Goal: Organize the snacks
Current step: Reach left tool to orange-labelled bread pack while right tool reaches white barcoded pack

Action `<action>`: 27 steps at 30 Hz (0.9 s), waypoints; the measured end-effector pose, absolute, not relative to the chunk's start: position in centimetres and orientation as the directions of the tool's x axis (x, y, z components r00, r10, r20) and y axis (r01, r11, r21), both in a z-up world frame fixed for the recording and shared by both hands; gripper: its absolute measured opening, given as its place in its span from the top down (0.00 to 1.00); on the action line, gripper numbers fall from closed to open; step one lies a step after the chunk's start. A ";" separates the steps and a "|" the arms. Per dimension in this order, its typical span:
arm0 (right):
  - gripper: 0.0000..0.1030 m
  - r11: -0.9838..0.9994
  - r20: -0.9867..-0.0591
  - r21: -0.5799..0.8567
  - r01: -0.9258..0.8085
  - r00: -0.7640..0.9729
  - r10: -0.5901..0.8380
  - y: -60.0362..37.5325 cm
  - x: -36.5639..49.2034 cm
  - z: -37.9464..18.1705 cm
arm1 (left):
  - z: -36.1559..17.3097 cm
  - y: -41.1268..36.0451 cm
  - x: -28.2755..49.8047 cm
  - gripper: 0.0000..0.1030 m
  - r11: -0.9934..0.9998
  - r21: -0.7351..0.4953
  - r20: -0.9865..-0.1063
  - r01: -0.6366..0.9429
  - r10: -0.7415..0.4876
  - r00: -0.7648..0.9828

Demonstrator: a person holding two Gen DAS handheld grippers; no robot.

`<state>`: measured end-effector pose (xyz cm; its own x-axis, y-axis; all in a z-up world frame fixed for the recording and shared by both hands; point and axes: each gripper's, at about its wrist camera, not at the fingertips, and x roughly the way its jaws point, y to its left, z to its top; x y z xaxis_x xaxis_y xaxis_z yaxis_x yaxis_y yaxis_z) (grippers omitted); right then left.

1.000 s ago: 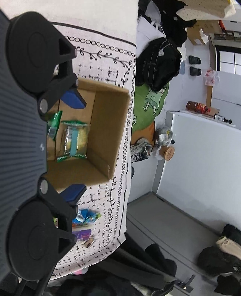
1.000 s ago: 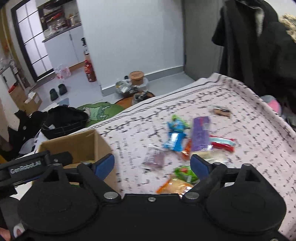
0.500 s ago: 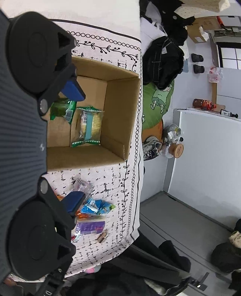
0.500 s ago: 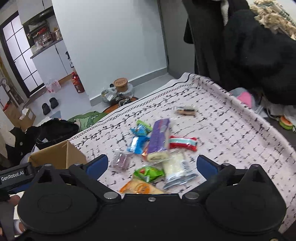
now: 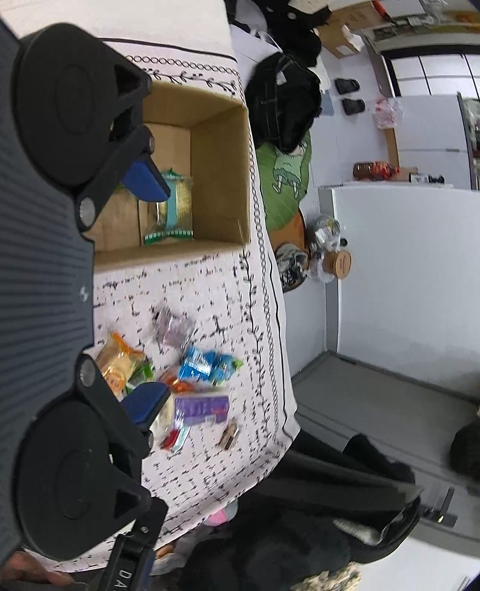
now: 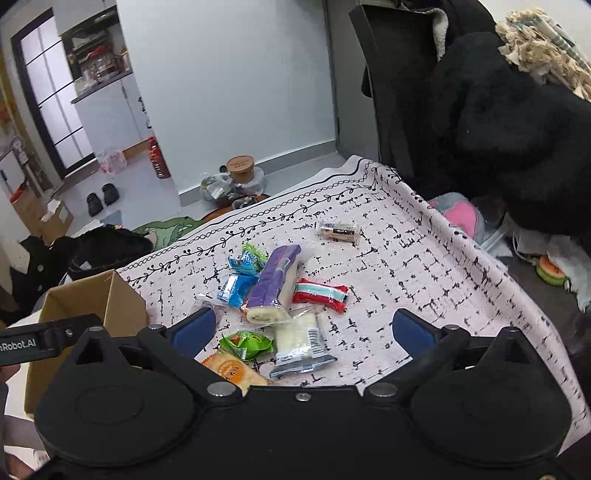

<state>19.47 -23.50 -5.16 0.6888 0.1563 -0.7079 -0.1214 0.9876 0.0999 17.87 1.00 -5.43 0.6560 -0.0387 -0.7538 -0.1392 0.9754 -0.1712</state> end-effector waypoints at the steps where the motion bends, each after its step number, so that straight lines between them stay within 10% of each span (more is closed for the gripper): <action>1: 0.00 0.988 -0.705 0.090 -0.127 0.692 0.153 -23.8 19.5 -4.9 | -5.4 0.7 17.8 0.00 0.976 -0.175 -0.753 -0.132 -0.047 0.656; 27: 0.00 0.982 -0.731 0.156 -0.104 0.657 0.186 -28.6 21.6 -7.4 | -7.2 -5.3 18.7 0.03 0.979 -0.183 -0.774 -0.091 -0.086 0.628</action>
<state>21.56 -28.60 -7.39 0.6566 0.1860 -0.7309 -0.1042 0.9822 0.1563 18.68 -5.34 -7.18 0.6279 -0.0863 -0.7735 -0.0907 0.9790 -0.1828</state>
